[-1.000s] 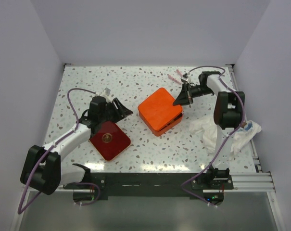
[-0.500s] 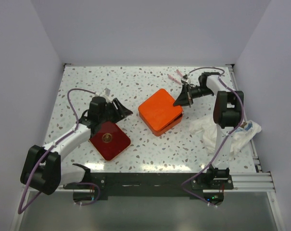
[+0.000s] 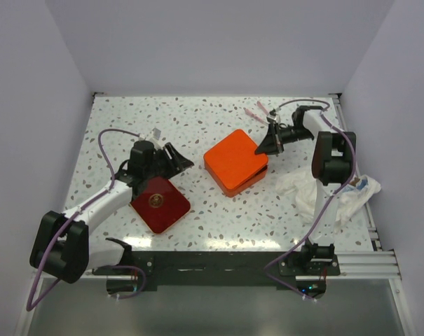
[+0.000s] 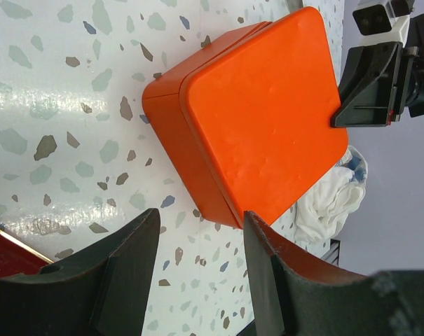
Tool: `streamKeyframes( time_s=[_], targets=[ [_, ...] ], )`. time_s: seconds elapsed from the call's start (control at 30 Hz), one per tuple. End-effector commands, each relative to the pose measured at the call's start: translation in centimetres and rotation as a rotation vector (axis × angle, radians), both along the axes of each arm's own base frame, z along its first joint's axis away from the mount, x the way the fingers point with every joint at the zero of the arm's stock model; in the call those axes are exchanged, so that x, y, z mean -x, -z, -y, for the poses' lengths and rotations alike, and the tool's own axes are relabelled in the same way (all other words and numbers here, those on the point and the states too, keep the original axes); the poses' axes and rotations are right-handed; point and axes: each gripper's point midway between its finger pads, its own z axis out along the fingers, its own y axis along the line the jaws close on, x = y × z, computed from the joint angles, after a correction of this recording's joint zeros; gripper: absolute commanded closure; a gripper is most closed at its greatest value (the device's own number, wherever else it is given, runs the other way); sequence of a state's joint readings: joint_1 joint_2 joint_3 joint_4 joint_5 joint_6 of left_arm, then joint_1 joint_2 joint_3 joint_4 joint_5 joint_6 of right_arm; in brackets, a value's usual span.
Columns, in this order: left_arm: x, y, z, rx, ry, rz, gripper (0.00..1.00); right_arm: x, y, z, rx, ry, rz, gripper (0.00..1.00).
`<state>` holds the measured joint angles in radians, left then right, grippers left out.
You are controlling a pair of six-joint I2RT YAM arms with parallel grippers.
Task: Pack the cookies
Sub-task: Close the box lid on the packing box.
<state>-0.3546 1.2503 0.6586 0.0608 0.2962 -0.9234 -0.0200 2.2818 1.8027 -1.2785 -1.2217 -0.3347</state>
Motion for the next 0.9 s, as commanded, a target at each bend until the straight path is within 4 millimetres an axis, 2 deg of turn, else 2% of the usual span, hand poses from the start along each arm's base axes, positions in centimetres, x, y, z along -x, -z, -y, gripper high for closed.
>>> streamKeyframes(
  time_s=[0.0, 0.37, 0.53, 0.73, 0.87],
  targets=[
    [-0.5, -0.9, 0.2, 0.021, 0.010, 0.042, 0.44, -0.4, -1.0, 0.1, -0.030, 0.000, 0.026, 1.00],
    [-0.4, -0.6, 0.4, 0.028, 0.019, 0.035, 0.44, -0.7, -0.5, 0.7, -0.033, 0.014, 0.015, 0.99],
    [-0.3, 0.2, 1.1, 0.042, 0.040, 0.006, 0.49, -0.7, -0.2, 0.8, -0.032, 0.011, 0.011, 0.98],
    [-0.3, 1.7, 3.1, 0.028, 0.098, -0.039, 0.57, -0.6, 0.0, 0.9, -0.034, 0.012, 0.006, 0.97],
    [-0.5, 2.4, 5.4, 0.011, 0.140, -0.062, 0.65, -0.6, 0.1, 0.9, -0.034, 0.013, 0.004, 0.96]
  ],
)
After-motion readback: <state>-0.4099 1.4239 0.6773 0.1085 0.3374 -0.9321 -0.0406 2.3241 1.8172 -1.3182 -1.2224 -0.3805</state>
